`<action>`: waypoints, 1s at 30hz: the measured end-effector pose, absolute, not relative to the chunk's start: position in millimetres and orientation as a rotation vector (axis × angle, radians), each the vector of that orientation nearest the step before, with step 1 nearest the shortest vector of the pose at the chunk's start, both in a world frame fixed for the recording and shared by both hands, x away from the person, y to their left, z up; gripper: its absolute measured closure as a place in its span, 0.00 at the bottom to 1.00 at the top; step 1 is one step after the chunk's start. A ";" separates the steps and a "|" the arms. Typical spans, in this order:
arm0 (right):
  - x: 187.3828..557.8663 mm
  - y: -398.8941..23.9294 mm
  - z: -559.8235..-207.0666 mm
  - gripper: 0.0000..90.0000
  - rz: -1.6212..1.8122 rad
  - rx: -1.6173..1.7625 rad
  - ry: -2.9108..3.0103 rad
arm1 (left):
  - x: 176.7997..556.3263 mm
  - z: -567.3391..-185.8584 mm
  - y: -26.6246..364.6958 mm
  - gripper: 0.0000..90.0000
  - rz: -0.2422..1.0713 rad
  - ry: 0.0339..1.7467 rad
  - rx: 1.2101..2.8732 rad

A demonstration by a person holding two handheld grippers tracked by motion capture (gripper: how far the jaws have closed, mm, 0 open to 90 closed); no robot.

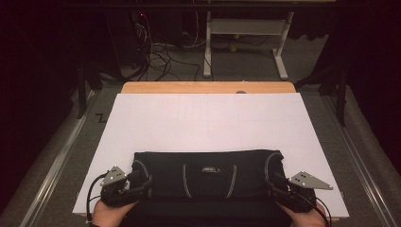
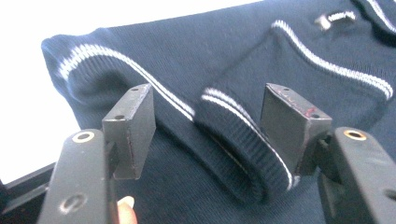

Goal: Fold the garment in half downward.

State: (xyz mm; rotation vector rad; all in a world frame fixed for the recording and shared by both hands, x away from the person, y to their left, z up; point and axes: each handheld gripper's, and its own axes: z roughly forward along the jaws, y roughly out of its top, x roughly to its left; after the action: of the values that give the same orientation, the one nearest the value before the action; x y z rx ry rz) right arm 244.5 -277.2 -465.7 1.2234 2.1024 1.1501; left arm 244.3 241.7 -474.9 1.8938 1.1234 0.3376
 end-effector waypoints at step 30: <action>343.1 -282.0 -476.4 0.30 0.985 1.501 2.055 | 318.4 -485.1 245.9 0.36 0.365 1.392 1.949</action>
State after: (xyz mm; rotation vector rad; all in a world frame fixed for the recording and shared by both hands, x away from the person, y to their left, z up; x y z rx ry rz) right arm 343.1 -282.0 -476.4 1.5008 2.0548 0.9851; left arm 318.4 245.9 -485.1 1.9495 1.3924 0.3650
